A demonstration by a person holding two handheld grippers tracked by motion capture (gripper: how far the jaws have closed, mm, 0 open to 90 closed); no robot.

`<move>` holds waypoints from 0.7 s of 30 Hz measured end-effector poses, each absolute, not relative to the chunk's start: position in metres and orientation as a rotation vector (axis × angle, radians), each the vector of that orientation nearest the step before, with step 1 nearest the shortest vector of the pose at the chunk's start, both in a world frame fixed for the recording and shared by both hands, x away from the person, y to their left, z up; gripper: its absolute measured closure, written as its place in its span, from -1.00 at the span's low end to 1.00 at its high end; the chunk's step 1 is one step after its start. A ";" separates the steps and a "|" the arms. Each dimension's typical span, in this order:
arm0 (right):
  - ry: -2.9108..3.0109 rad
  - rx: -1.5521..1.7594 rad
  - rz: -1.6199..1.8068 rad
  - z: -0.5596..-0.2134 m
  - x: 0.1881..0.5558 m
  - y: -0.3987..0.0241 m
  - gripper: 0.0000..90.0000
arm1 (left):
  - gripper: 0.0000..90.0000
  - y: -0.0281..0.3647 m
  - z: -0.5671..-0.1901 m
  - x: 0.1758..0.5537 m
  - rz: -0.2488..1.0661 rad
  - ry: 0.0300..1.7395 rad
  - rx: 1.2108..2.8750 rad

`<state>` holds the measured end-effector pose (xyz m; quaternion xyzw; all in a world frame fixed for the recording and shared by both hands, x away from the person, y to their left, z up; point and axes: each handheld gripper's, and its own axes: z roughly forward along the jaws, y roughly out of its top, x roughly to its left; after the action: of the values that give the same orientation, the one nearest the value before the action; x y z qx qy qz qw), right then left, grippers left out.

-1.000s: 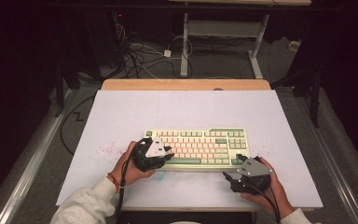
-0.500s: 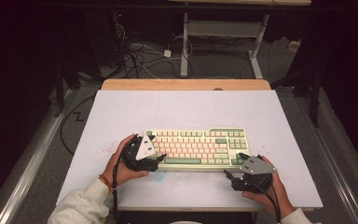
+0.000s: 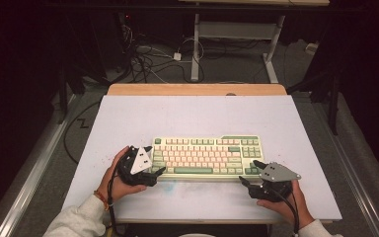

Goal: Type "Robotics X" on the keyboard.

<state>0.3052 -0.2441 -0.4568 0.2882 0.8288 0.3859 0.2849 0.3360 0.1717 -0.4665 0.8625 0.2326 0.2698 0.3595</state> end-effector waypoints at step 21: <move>2.282 0.752 1.009 -0.442 0.327 -0.235 0.90 | -0.59 0.194 -0.477 0.323 0.669 0.665 2.252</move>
<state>0.3273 -0.2348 -0.4420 0.2781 0.8445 0.3733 0.2646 0.3234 0.1938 -0.4772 0.8665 0.2557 0.2574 0.3428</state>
